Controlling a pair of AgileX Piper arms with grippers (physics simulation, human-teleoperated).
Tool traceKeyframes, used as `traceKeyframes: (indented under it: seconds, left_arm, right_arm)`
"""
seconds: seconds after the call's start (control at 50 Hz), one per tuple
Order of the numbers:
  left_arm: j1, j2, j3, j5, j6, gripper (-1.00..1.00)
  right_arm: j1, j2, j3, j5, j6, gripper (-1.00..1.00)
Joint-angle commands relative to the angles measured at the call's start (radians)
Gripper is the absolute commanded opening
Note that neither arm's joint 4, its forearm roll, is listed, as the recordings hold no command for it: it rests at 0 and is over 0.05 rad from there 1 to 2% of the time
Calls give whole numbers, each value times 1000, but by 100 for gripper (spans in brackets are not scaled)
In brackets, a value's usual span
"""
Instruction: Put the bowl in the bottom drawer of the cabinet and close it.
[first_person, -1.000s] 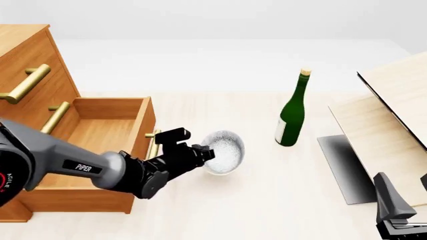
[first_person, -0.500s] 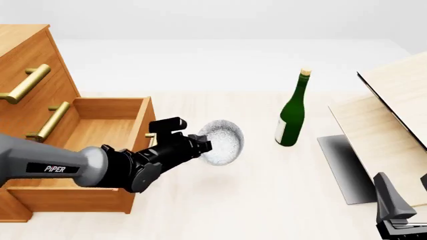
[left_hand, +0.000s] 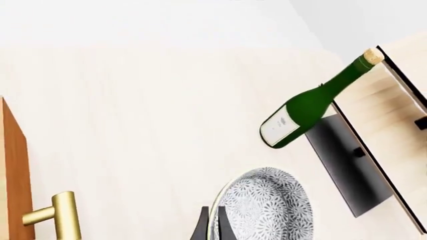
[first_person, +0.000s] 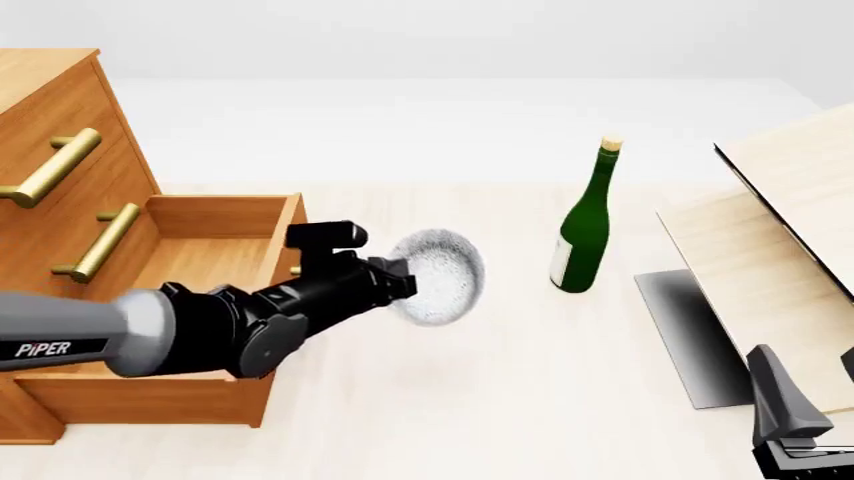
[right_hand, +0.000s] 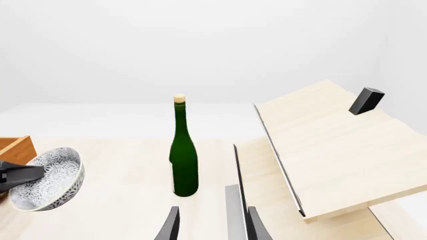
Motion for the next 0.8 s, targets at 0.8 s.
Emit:
traceKeyframes:
  seconds: [0.8]
  left_arm:
    - [91,-306,51,181,167,-100]
  right_arm:
    - [0,0,0,0,0,100]
